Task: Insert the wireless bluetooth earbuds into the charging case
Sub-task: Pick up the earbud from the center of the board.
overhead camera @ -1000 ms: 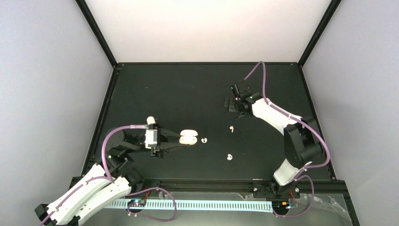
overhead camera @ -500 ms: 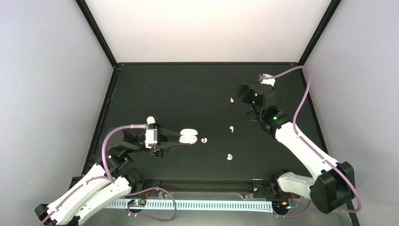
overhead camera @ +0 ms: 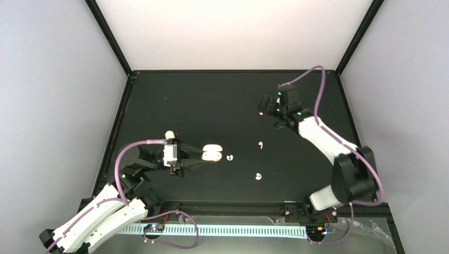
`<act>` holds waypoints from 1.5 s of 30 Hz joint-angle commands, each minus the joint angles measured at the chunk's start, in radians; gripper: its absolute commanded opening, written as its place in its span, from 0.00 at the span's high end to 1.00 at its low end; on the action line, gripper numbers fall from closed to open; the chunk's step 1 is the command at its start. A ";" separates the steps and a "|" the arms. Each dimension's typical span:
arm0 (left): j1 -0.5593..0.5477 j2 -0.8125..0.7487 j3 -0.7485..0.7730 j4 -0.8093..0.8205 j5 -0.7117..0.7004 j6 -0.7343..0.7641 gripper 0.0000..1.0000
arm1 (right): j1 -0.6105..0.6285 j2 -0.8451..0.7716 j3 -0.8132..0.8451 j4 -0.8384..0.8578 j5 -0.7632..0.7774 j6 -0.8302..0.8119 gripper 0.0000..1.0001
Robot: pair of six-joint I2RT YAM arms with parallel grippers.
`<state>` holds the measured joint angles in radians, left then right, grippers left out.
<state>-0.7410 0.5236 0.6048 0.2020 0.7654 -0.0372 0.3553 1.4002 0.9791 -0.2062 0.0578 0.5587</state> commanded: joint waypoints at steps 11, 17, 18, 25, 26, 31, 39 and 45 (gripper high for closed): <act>-0.004 0.000 0.004 0.000 -0.005 0.003 0.98 | 0.114 0.297 0.099 -0.322 0.055 -0.067 0.30; -0.004 0.000 0.004 0.001 -0.005 0.002 0.98 | 0.140 0.348 0.139 -0.370 0.058 -0.084 0.45; -0.005 0.000 0.004 0.002 -0.006 0.002 0.98 | 0.143 0.353 0.145 -0.375 0.059 -0.087 0.47; -0.005 -0.001 0.004 0.004 -0.002 0.000 0.99 | 0.171 0.397 0.168 -0.407 0.066 -0.089 0.51; -0.005 0.000 0.004 0.003 -0.002 -0.001 0.99 | 0.174 0.401 0.170 -0.407 0.065 -0.089 0.51; -0.005 -0.003 0.004 0.003 -0.003 -0.002 0.98 | 0.183 0.421 0.187 -0.420 0.063 -0.086 0.58; -0.005 -0.006 0.004 0.003 -0.003 -0.001 0.99 | 0.189 0.438 0.191 -0.427 0.069 -0.085 0.63; -0.005 -0.007 0.004 0.003 -0.002 -0.001 0.98 | 0.195 0.444 0.185 -0.426 0.073 -0.083 0.66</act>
<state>-0.7410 0.5236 0.6048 0.2020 0.7628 -0.0376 0.5396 1.8339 1.1503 -0.6205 0.1120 0.4744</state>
